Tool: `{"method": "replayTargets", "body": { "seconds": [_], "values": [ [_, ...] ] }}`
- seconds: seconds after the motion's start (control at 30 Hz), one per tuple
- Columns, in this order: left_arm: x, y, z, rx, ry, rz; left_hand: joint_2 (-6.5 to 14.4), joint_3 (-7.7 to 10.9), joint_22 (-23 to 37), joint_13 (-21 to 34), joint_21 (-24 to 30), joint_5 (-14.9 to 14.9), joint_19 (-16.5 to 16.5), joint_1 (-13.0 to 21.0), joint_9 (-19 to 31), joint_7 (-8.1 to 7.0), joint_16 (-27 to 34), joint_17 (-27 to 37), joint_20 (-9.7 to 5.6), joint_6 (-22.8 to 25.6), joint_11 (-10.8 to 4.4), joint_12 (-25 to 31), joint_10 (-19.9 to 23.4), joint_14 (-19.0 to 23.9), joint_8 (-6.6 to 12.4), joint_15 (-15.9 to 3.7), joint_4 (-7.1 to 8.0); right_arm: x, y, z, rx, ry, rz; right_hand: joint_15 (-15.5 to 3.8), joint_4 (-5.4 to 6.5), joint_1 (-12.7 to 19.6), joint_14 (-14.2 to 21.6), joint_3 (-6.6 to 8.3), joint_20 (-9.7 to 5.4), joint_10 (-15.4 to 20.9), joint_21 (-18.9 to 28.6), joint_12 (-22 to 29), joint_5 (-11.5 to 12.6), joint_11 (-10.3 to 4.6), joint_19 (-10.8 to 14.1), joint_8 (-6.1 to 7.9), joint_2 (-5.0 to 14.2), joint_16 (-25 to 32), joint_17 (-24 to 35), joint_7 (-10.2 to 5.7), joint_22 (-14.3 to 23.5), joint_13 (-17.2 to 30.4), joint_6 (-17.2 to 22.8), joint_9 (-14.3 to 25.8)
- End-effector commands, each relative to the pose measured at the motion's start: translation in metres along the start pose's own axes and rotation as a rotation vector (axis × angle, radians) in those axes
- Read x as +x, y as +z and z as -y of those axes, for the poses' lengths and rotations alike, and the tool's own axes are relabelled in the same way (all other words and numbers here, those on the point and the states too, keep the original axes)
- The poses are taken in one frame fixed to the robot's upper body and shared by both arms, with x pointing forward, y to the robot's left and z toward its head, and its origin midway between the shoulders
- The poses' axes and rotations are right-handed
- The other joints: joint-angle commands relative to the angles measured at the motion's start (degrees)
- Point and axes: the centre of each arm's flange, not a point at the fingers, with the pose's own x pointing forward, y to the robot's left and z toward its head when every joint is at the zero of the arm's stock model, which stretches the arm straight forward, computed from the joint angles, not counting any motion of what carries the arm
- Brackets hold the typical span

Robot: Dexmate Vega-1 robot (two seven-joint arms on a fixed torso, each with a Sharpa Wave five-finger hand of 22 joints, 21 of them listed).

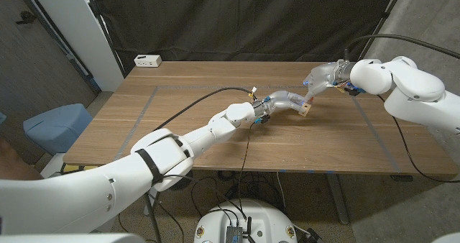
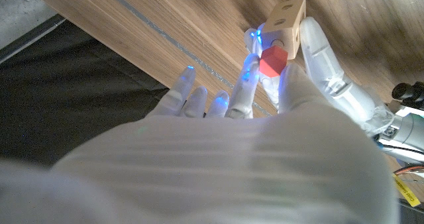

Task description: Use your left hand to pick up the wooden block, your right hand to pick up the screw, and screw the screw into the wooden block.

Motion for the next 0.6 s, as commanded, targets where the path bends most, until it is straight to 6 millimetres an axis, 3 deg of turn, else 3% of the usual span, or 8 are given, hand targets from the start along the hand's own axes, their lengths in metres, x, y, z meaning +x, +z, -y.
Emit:
{"method": "replayTargets", "body": {
  "seconds": [0.03,0.6],
  "values": [
    [0.0017,-0.0008,-0.0007,-0.003,-0.003,-0.004,3.7,3.76,0.3,0.3,0.4,0.5,0.0,-3.0,0.3,1.62,0.0,0.2,0.11,3.7,0.15,0.8,0.7,0.6,0.43,-3.1,3.3,0.003,-0.0009,-0.0008,0.001,0.006,-0.007,-6.79,0.79,-1.1,0.9,-0.17,0.04,1.1,0.1,0.2,-0.1,0.03,0.7,0.78,0.31,0.4,0.2,0.21,0.1,0.0,1.3,-0.2],
    [0.002,-0.0011,-0.0022,-0.005,-0.002,-0.006,3.8,3.87,0.3,0.3,0.4,0.5,0.0,-2.9,0.3,1.67,0.0,0.2,0.14,3.7,0.12,0.9,0.8,0.6,0.41,-3.08,3.18,0.0117,0.0005,-0.0019,-0.013,0.011,-0.021,-6.88,2.08,-4.6,2.6,-1.53,-0.77,4.3,0.3,0.6,-0.2,0.37,1.7,1.31,1.79,1.1,0.1,1.1,0.2,-0.2,5.0,-1.2]
  ]
}}
